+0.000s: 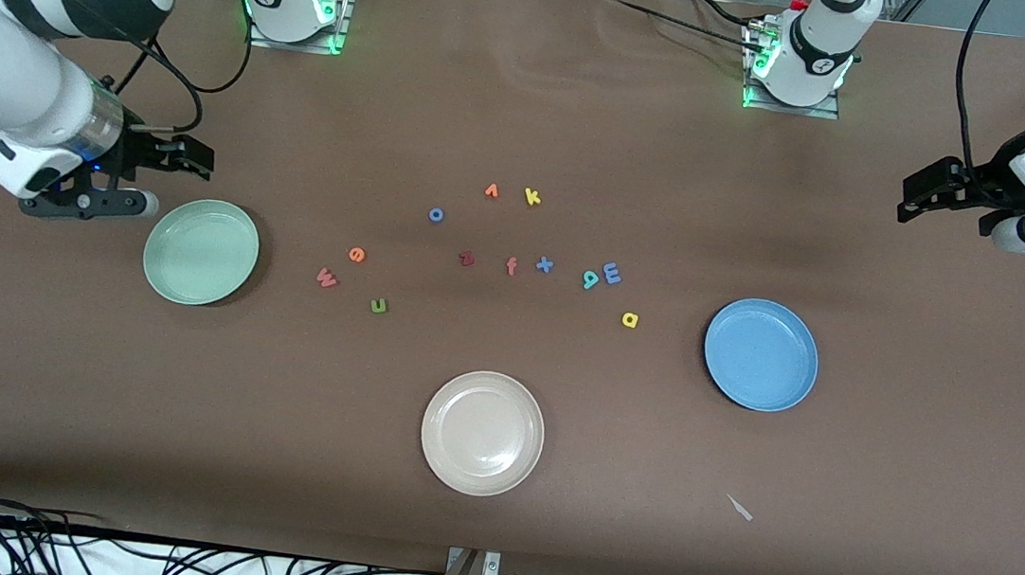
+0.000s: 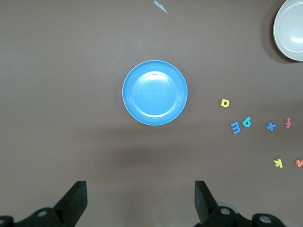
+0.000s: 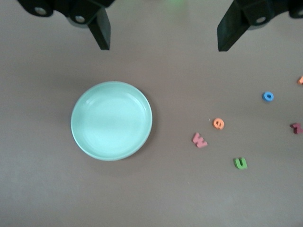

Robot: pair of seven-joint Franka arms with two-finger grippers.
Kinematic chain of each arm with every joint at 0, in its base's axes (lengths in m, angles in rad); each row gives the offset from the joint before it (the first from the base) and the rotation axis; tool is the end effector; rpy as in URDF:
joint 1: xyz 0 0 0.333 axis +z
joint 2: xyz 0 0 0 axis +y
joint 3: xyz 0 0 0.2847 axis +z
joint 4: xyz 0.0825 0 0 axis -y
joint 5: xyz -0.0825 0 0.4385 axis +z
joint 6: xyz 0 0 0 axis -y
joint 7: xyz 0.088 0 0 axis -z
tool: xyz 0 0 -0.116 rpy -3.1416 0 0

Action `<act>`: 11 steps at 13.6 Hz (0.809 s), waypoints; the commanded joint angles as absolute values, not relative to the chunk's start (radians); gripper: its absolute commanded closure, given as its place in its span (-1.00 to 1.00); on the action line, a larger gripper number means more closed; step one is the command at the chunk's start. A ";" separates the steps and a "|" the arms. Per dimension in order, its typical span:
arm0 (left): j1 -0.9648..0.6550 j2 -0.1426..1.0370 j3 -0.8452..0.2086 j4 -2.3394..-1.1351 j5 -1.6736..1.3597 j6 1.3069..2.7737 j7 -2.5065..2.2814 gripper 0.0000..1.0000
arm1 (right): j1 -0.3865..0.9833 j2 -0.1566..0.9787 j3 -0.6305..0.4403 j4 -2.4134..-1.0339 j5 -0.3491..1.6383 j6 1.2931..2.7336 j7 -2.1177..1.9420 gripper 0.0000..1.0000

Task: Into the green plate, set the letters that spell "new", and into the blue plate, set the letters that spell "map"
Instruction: 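Reach the right gripper to the pink M while the left gripper reaches the yellow D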

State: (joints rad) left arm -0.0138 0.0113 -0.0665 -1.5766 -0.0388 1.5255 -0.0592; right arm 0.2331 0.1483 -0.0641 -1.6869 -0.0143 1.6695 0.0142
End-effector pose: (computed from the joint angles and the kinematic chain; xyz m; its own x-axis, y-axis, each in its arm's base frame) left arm 0.6038 -0.0531 0.5706 0.9977 -0.0228 -0.0645 -0.0205 -0.9991 0.0358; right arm 0.6271 0.1069 0.4387 0.9746 0.1524 -0.1643 0.1587 -0.9870 0.0256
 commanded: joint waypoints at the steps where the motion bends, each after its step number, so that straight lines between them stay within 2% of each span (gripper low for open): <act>1: -0.012 0.009 -0.064 -1.566 -0.041 1.511 -0.064 -1.00 | 0.232 0.192 -0.040 -1.722 0.002 1.791 0.015 -1.00; 6: -0.014 0.009 -0.066 -1.566 -0.041 1.511 -0.067 -1.00 | 0.233 0.251 0.006 -1.889 0.008 2.118 -0.003 -1.00; 8: -0.012 0.009 -0.064 -1.566 -0.041 1.511 -0.069 -1.00 | 0.233 0.310 0.011 -1.951 0.002 2.267 -0.024 -1.00; 11: -0.005 0.032 -0.058 -1.571 -0.043 1.520 -0.072 -1.00 | 0.233 0.393 0.011 -1.953 0.005 2.315 -0.133 -1.00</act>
State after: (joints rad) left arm -0.0109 0.0123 -0.0635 -1.5771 -0.0388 1.5255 -0.0663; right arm 0.2376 0.3575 0.0074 -1.9511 -0.0058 2.2754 -0.0696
